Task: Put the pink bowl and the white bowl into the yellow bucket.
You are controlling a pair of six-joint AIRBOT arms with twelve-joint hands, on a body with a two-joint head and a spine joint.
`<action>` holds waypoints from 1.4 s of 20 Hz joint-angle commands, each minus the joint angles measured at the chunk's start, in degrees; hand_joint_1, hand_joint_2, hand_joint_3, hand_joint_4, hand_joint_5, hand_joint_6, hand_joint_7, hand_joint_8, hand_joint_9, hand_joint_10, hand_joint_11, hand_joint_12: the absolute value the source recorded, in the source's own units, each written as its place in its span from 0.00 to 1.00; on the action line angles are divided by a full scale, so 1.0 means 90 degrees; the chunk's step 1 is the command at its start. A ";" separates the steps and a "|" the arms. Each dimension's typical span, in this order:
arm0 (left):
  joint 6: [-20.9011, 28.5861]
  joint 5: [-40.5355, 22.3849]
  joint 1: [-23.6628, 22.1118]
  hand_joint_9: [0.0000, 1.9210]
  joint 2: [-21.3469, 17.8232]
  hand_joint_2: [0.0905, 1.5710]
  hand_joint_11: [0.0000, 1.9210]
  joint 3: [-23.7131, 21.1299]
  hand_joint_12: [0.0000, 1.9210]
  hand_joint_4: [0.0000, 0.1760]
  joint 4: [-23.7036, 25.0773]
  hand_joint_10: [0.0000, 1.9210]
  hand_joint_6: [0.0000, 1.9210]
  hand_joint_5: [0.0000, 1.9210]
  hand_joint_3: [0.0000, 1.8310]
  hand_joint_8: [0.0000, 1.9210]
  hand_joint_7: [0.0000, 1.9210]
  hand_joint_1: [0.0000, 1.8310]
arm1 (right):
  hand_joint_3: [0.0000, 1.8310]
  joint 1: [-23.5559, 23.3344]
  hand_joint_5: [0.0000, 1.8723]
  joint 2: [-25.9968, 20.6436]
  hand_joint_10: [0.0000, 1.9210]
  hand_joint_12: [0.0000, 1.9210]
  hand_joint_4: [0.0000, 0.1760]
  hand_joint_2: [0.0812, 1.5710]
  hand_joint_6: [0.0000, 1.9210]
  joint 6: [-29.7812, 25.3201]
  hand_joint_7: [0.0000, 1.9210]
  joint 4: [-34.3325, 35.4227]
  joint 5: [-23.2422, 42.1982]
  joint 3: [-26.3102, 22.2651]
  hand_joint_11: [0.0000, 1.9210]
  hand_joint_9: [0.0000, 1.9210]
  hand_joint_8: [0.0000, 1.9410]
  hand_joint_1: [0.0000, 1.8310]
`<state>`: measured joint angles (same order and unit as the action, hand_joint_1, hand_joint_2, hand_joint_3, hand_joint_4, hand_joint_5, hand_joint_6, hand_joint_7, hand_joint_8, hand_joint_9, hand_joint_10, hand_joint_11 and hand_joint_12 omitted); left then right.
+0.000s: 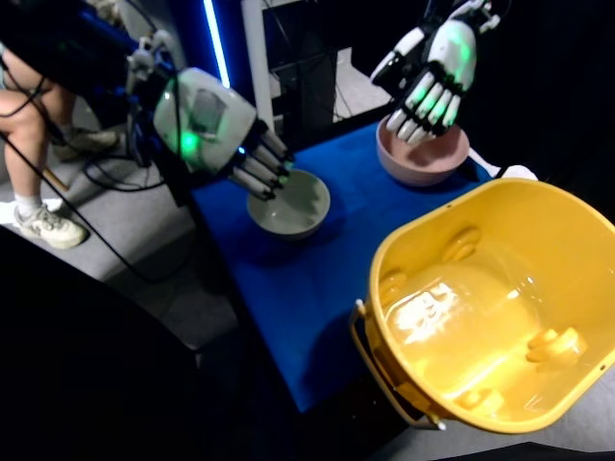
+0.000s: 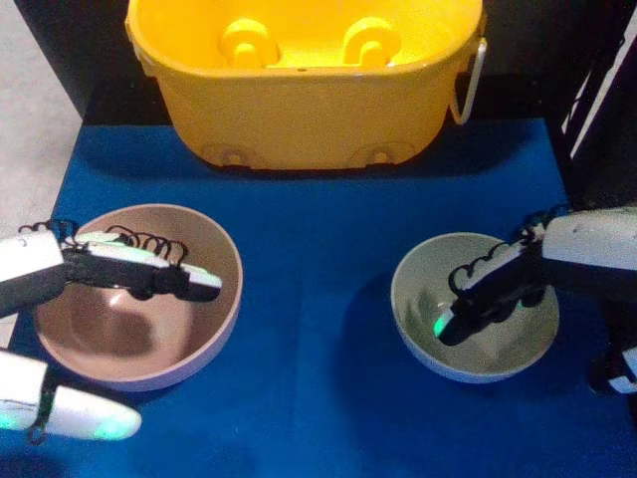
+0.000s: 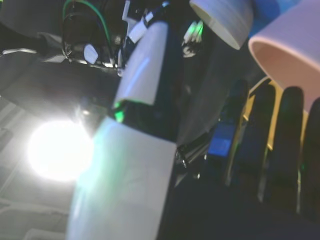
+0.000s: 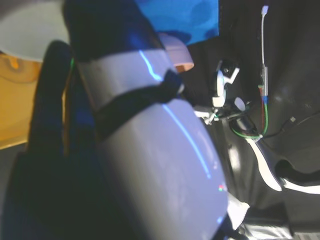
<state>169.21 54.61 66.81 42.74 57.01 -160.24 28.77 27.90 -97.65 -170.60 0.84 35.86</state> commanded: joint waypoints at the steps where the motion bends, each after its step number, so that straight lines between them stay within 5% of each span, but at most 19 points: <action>1: 0.0052 0.0651 0.0057 0.11 0.0110 0.62 0.00 0.0054 0.65 0.00 -0.0408 0.19 0.00 0.22 0.00 0.00 0.20 0.46 | 0.00 -0.0023 0.32 0.0124 0.44 0.77 0.00 0.55 0.11 -0.0015 0.30 -0.0219 -0.0575 0.0079 0.07 0.19 0.17 0.44; 6: -0.0202 0.0668 0.0303 0.09 0.0317 0.64 0.00 0.0190 0.67 0.00 -0.0809 0.23 0.00 0.23 0.00 0.00 0.20 0.37 | 0.00 0.0503 0.31 0.0641 0.41 0.77 0.00 0.52 0.09 -0.0015 0.30 -0.0219 -0.0577 0.0469 0.03 0.18 0.14 0.47; 13: -0.0248 0.0754 0.0424 0.13 0.0609 0.61 0.00 0.0332 0.69 0.00 -0.1036 0.21 0.01 0.27 0.00 0.00 0.23 0.48 | 0.00 0.0859 0.32 0.1254 0.32 0.74 0.00 0.52 0.03 -0.0015 0.31 -0.0219 -0.0599 0.0896 0.03 0.18 0.05 0.50; 18: -0.0278 0.0788 0.0465 0.15 0.0786 0.68 0.00 0.0418 0.78 0.00 -0.1157 0.27 0.01 0.37 0.00 0.00 0.27 0.63 | 0.00 0.1504 0.37 0.1761 0.45 0.74 0.00 0.60 0.04 -0.0016 0.33 -0.0124 -0.0956 0.1111 0.07 0.16 0.11 0.76; 19: -0.0290 0.0788 0.0482 0.13 0.0812 0.69 0.00 0.0425 0.83 0.00 -0.1176 0.36 0.01 0.41 0.00 0.00 0.29 0.67 | 0.00 0.1588 0.40 0.1838 0.47 0.72 0.00 0.61 0.06 -0.0016 0.31 -0.0093 -0.0998 0.1151 0.10 0.19 0.25 0.81; 20: -0.0316 0.0796 0.0508 0.16 0.0839 0.73 0.04 0.0436 0.83 0.00 -0.1219 0.45 0.50 0.42 0.00 0.02 0.33 0.63 | 0.00 0.1646 0.47 0.1889 0.67 0.70 0.00 0.71 0.48 -0.0016 0.40 -0.0053 -0.1075 0.1176 0.22 0.34 0.55 0.76; 21: -0.0360 0.0806 0.0516 0.25 0.0840 0.77 0.13 0.0435 0.82 0.00 -0.1250 0.54 0.62 0.45 0.00 0.60 0.35 0.64 | 0.00 0.1649 0.37 0.1885 0.73 0.92 0.00 0.79 0.77 -0.0016 0.35 0.0005 -0.1121 0.1174 0.23 0.31 0.69 0.80; 22: -0.0398 0.0843 0.0541 0.30 0.0835 0.76 0.19 0.0430 0.81 0.00 -0.1292 0.55 0.63 0.44 0.00 0.70 0.38 0.64 | 0.00 0.1647 0.37 0.1848 0.71 0.92 0.00 0.78 0.79 -0.0017 0.35 0.0060 -0.1201 0.1153 0.25 0.32 0.68 0.80; 23: -0.0409 0.0943 0.0600 0.41 0.0820 0.73 0.31 0.0425 0.77 0.00 -0.1355 0.76 0.61 0.40 0.00 0.57 0.48 0.74 | 0.00 0.1644 0.37 0.1771 0.69 0.92 0.00 0.78 0.79 -0.0017 0.35 0.0075 -0.1303 0.1100 0.27 0.33 0.67 0.80; 24: -0.0444 0.1043 0.0639 0.43 0.0781 0.73 0.31 0.0399 0.89 0.00 -0.1370 0.72 0.59 0.39 0.00 0.57 0.46 0.80 | 0.00 0.1643 0.37 0.1686 0.70 0.94 0.00 0.78 0.78 -0.0017 0.35 0.0075 -0.1402 0.1042 0.26 0.32 0.67 0.80; 25: -0.0544 0.1127 0.0642 0.42 0.0714 0.74 0.31 0.0343 0.82 0.00 -0.1370 0.77 0.60 0.38 0.00 0.60 0.45 0.75 | 0.00 0.1635 0.36 0.1578 0.70 0.93 0.00 0.78 0.78 -0.0018 0.37 0.0075 -0.1546 0.0955 0.27 0.33 0.65 0.80; 26: -0.0695 0.1245 0.0642 0.42 0.0646 0.75 0.29 0.0275 0.91 0.00 -0.1370 0.75 0.57 0.38 0.00 0.63 0.43 0.80 | 0.00 0.1632 0.36 0.1454 0.69 0.93 0.00 0.77 0.78 -0.0018 0.37 0.0075 -0.1768 0.0851 0.28 0.35 0.64 0.80; 28: -0.0767 0.1523 0.0642 0.41 0.0546 0.75 0.29 0.0197 0.94 0.00 -0.1370 0.76 0.59 0.36 0.00 0.64 0.42 0.81 | 0.00 0.1448 0.36 0.1224 0.68 0.92 0.00 0.76 0.76 -0.0018 0.38 0.0071 -0.1835 0.0681 0.30 0.38 0.62 0.81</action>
<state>161.88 60.95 72.82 47.88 59.02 -170.21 42.65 38.83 -97.60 -169.60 -12.25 42.15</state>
